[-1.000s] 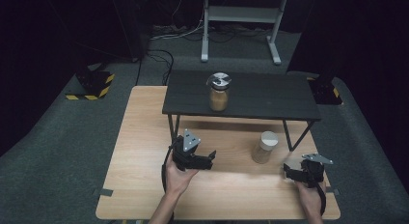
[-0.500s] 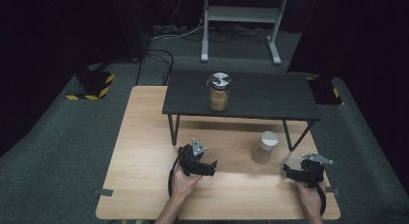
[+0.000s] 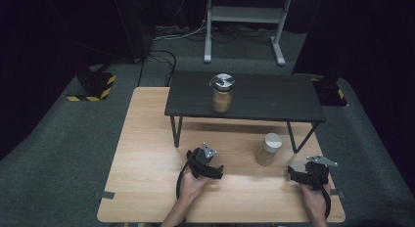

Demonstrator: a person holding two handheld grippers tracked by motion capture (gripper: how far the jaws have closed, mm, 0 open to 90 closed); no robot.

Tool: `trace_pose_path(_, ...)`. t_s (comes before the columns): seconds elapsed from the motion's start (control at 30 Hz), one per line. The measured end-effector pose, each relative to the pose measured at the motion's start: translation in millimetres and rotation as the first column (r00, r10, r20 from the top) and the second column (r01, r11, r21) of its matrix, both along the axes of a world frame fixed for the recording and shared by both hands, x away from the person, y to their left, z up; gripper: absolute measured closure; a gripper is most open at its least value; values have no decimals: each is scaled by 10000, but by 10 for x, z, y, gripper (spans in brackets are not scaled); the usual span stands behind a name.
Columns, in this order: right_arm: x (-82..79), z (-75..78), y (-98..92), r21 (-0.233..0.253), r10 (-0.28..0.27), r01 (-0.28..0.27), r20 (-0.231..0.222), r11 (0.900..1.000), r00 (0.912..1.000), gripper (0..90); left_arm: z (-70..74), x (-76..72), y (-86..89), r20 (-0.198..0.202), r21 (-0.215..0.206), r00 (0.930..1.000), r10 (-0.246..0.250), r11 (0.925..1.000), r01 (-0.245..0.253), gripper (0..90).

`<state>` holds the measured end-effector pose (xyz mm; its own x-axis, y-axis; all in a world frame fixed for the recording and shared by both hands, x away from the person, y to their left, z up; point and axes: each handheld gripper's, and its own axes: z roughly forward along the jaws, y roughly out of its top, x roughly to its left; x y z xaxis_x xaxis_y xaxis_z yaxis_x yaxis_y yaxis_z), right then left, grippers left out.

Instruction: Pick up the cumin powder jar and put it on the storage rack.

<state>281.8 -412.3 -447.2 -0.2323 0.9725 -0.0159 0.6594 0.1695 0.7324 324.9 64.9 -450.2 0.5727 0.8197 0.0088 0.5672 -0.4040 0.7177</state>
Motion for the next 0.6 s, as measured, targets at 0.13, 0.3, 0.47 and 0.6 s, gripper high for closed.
trace_pose_path(0.13,0,0,0,-2,9,-9,0,10000,10000,68,0,4,3,-54,-45,10000,8,10000,-9,3)
trace_pose_path(0.3,0,2,-2,15,48,-48,-16,10000,10000,69,2,11,8,-84,-53,10000,3,10000,-4,3)
trace_pose_path(0.47,0,1,1,-2,49,-49,-11,10000,10000,68,1,11,8,-78,-54,10000,3,10000,-3,3)
trace_pose_path(0.6,-11,-2,15,2,-153,153,26,9999,9999,77,1,11,8,-80,-54,10000,1,10000,-1,3)
